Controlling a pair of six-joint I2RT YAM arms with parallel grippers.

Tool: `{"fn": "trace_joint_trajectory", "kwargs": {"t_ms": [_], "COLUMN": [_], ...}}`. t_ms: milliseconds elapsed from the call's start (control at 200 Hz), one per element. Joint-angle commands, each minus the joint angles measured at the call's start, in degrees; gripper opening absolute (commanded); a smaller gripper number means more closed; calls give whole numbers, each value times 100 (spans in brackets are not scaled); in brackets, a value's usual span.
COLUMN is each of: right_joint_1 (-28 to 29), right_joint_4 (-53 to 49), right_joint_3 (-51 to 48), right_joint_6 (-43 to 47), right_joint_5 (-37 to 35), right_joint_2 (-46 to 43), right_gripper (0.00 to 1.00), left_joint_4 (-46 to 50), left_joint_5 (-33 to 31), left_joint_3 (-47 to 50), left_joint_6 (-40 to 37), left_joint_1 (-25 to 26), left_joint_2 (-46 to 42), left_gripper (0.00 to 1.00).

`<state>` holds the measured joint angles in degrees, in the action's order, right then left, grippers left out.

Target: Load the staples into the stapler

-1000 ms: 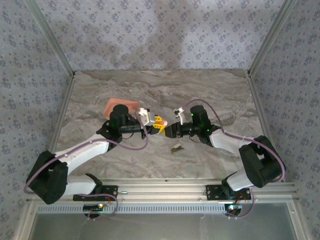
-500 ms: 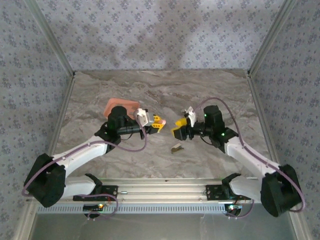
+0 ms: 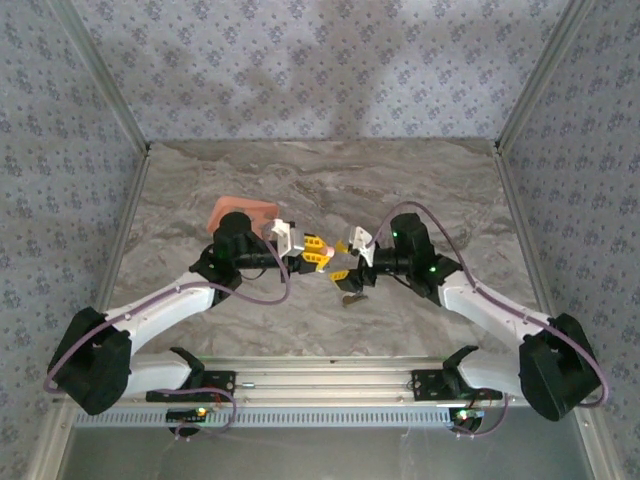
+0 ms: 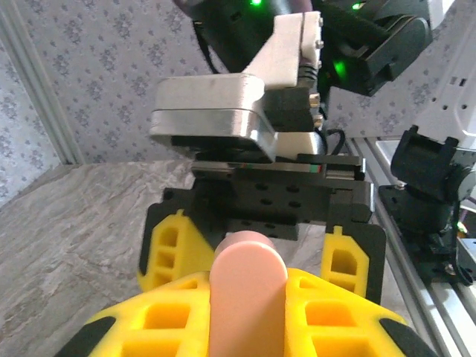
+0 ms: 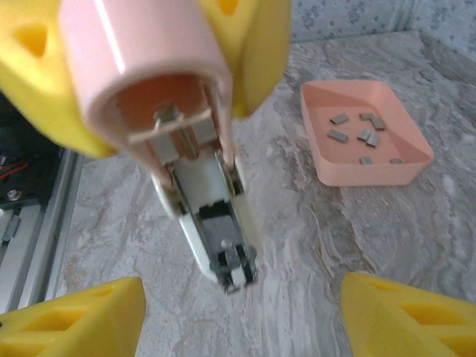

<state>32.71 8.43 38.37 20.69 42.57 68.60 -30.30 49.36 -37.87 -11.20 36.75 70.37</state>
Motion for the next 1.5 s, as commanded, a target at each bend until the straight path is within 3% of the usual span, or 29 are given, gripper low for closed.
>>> {"fn": "trace_joint_trajectory", "kwargs": {"t_ms": [0, 165, 405, 500, 600, 745, 825, 895, 1005, 1079, 1164, 1329, 1494], "right_joint_1": [69, 178, 303, 293, 270, 125, 13, -100, -233, -301, -319, -336, -440], "right_joint_4": [437, 249, 299, 374, 413, 377, 370, 370, 146, -230, -970, -2270, -2831], "right_joint_3": [272, 552, 663, 670, 664, 575, 426, 219, 14, 83, 395, 1312, 2010], "right_joint_6": [16, 25, -38, -102, -134, -168, -260, -446, -1148, -1940, -2744, -3723, -4415], "right_joint_5": [536, 1000, 1034, 1061, 990, 953, 766, 413, -645, -1552, -2710, -4199, -4632], "right_joint_2": [139, 352, 597, 680, 699, 611, 517, 408, 286, 331, 578, 1568, 2413], "right_gripper": [70, 69, 62, 54, 38, 19, 18, 18, 17, 17, 17, 18, 18], "left_joint_4": [-274, -376, -669, -683, -679, -747, -758, -705, 11, 693, 1117, 1343, 1481], "left_joint_5": [388, 390, 403, 416, 395, 136, -220, -801, -2291, -3457, -4270, -4723, -5066], "left_joint_3": [-133, -143, -135, -140, -141, -40, 44, 124, 84, 26, 63, 262, 474], "left_joint_6": [82, 111, 262, 272, 281, 314, 332, 425, 728, 889, 970, 1103, 1345], "left_joint_1": [-26, -22, -22, -19, -24, -27, -20, -25, -24, -20, -19, -19, -18], "left_joint_2": [85, 186, 267, 258, 241, 160, 76, -15, -225, -355, -448, -474, -476], "left_gripper": [17, 17, 17, 17, 18, 29, 47, 70, 88, 90, 91, 92, 92]}}
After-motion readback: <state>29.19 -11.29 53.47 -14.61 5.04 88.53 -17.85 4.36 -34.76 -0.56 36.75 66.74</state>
